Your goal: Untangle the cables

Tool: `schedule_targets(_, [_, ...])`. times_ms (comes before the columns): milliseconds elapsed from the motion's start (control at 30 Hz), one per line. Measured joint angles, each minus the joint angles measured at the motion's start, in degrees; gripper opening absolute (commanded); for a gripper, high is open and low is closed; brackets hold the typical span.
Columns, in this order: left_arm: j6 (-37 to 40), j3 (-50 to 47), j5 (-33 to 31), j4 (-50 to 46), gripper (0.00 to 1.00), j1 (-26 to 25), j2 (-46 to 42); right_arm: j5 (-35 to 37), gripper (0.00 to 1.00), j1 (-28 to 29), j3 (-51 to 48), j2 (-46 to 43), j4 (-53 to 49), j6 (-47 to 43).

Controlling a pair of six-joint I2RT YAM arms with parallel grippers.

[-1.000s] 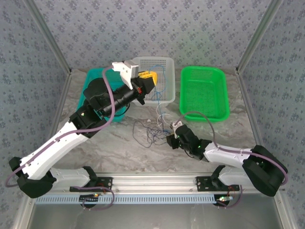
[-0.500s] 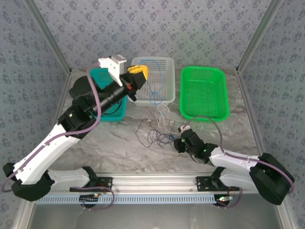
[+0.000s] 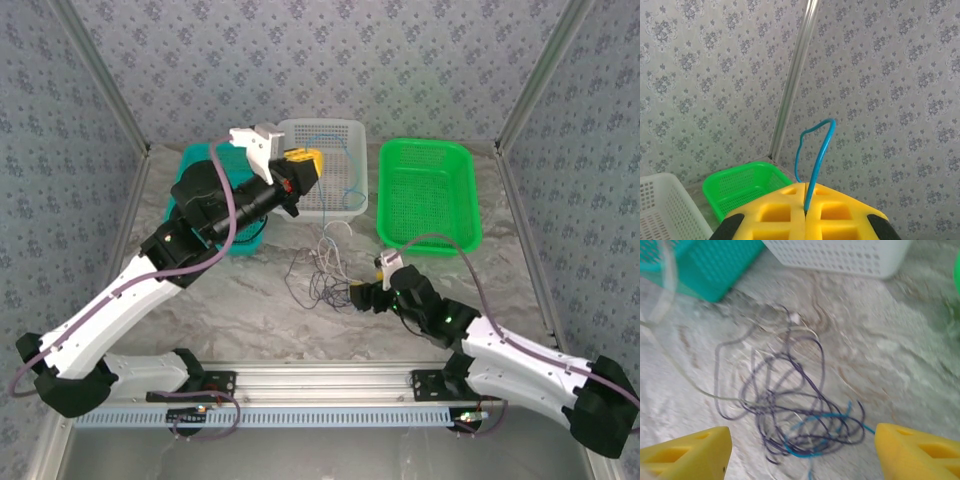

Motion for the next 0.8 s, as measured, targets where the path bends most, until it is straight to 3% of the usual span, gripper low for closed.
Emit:
schedule_targets(200, [-1.5, -1.1, 0.7, 0.3, 0.0, 0.0, 1.0, 0.0, 0.83, 3.0, 4.1, 2.3, 0.5, -2.8])
schedule_targets(300, [-2.1, -1.3, 0.9, 0.3, 0.0, 0.0, 1.3, -0.1, 0.8, 3.1, 5.2, 5.6, 1.9, -3.9])
schedule_targets(567, [-2.5, -1.3, 0.9, 0.4, 0.0, 0.0, 1.3, 0.0, 0.24, 2.7, 11.1, 17.0, 4.8, -6.3])
schedule_targets(633, [-2.5, -1.3, 0.8, 0.4, 0.0, 0.0, 1.2, -0.2, 0.16, 2.1, 11.1, 17.8, 4.9, -6.0])
schedule_targets(800, [-1.7, -1.2, 0.6, 0.0, 0.0, 0.8, 0.3, -0.7, 0.08, -0.1, 8.8, 18.0, 6.2, -4.7])
